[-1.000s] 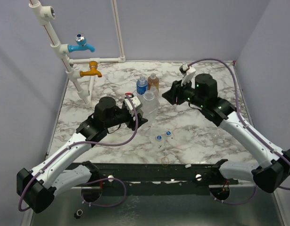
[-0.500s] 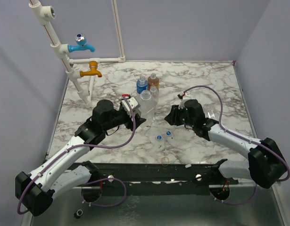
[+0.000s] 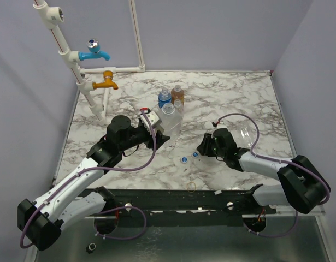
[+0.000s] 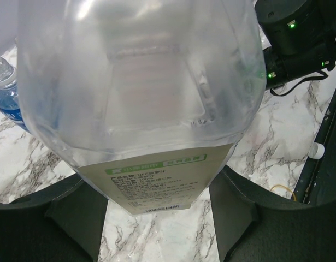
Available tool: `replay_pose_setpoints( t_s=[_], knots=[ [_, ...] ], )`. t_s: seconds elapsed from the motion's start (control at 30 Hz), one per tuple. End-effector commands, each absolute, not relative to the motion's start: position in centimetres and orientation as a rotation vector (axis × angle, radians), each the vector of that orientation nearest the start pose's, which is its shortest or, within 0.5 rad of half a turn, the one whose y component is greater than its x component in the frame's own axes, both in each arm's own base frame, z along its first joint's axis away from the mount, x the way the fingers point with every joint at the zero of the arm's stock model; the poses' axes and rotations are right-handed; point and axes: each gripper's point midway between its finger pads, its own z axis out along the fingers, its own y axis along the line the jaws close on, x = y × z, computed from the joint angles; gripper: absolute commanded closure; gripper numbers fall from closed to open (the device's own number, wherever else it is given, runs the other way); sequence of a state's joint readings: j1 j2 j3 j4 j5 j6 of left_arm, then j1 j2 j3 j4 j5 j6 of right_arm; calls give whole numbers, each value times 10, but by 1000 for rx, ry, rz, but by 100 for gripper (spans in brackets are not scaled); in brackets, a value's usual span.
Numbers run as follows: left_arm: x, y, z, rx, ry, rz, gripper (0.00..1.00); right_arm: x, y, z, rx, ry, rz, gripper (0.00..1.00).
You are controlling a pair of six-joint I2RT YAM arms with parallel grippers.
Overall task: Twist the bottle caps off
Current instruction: Place the bottle cap at the center of the board, then pick up the plastic bottle from the corner of the board.
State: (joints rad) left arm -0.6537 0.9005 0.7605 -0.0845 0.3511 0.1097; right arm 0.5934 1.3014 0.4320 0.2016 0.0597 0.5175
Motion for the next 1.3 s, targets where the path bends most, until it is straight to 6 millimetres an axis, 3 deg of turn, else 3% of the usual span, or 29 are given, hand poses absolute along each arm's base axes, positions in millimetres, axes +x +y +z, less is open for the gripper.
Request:
replay_pose_setpoints(
  t_s=[0.0, 0.17, 0.27, 0.33, 0.4, 0.53, 0.67, 0.8, 0.9, 0.97, 1.27],
  knots=[
    [231, -251, 268, 892, 1541, -732, 100, 277, 190, 39, 34, 2273, 510, 53],
    [231, -251, 274, 885, 1527, -737, 100, 278, 186, 41, 44, 2281, 478, 32],
    [231, -251, 278, 880, 1519, -740, 100, 281, 185, 53, 50, 2269, 470, 29],
    [230, -252, 279, 879, 1518, -747, 100, 286, 188, 74, 33, 2230, 483, 28],
    [229, -253, 279, 881, 1517, -757, 100, 294, 194, 109, -4, 2156, 515, 26],
    [228, -253, 278, 876, 1524, -767, 100, 305, 206, 209, -127, 1952, 584, 18],
    [225, -254, 276, 886, 1525, -780, 100, 290, 232, 317, -356, 1707, 747, 9],
    [220, -257, 274, 920, 1514, -800, 100, 267, 262, 387, -572, 1557, 912, 4],
    [216, -259, 273, 951, 1505, -819, 100, 253, 282, 411, -699, 1494, 1032, 3],
    [213, -260, 273, 968, 1503, -830, 100, 249, 293, 417, -760, 1476, 1094, 3],
    [208, -263, 270, 998, 1517, -863, 100, 235, 320, 405, -951, 1459, 1260, 6]
  ],
)
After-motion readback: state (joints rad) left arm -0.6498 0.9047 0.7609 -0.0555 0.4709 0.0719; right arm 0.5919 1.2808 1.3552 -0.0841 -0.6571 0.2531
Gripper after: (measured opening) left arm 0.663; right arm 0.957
